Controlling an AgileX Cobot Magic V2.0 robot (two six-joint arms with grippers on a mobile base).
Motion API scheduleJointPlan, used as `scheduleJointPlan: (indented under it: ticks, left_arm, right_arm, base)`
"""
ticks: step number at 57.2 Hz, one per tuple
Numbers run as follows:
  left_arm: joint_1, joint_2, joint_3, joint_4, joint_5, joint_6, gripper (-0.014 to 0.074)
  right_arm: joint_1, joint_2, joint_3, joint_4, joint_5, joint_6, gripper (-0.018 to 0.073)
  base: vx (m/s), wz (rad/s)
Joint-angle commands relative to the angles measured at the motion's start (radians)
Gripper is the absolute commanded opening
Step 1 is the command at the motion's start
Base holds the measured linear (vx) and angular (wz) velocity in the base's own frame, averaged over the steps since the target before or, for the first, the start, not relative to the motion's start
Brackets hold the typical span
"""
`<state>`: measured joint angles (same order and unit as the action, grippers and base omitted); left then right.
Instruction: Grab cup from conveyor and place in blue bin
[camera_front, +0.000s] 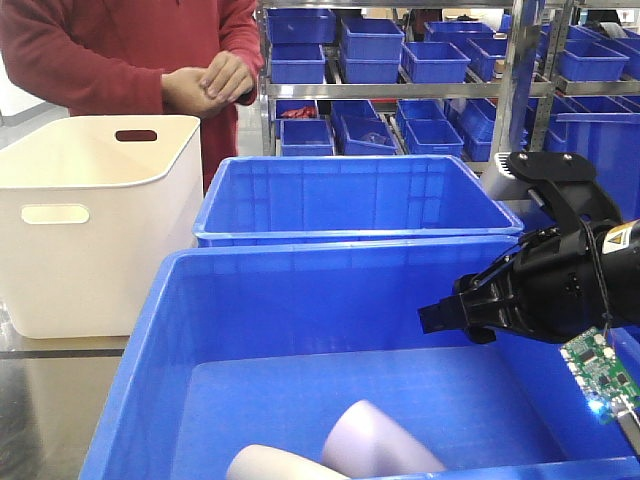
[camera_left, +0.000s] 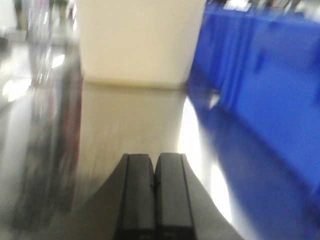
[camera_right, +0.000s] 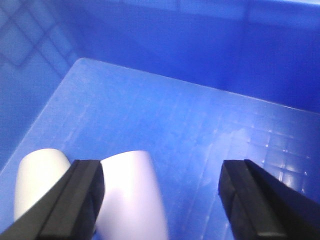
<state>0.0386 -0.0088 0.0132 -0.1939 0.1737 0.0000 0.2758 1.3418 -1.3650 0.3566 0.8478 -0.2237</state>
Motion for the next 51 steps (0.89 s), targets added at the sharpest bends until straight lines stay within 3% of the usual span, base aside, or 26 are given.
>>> scheduleJointPlan:
  ticks: [1, 4, 13, 51]
  left_arm:
    - [0.026, -0.018, 0.027, 0.040, -0.012, -0.029, -0.0001]
    - [0.028, -0.018, 0.021, 0.088, 0.036, -0.028, -0.0001]
    - [0.028, -0.018, 0.028, 0.243, 0.039, -0.028, -0.0001]
    - [0.028, -0.017, 0.026, 0.245, 0.045, -0.028, -0.0001]
  right_arm:
    - [-0.002, -0.028, -0.028, 0.017, -0.056, -0.007, 0.0545]
    - [-0.002, -0.028, -0.028, 0.017, -0.058, -0.007, 0.0545]
    - [-0.002, -0.028, -0.028, 0.017, -0.057, -0.007, 0.0545]
    - [-0.002, -0.028, -0.028, 0.017, -0.057, -0.007, 0.0545]
  base:
    - [0.00, 0.00]
    - [0.00, 0.00]
    - [0.00, 0.00]
    - [0.00, 0.00]
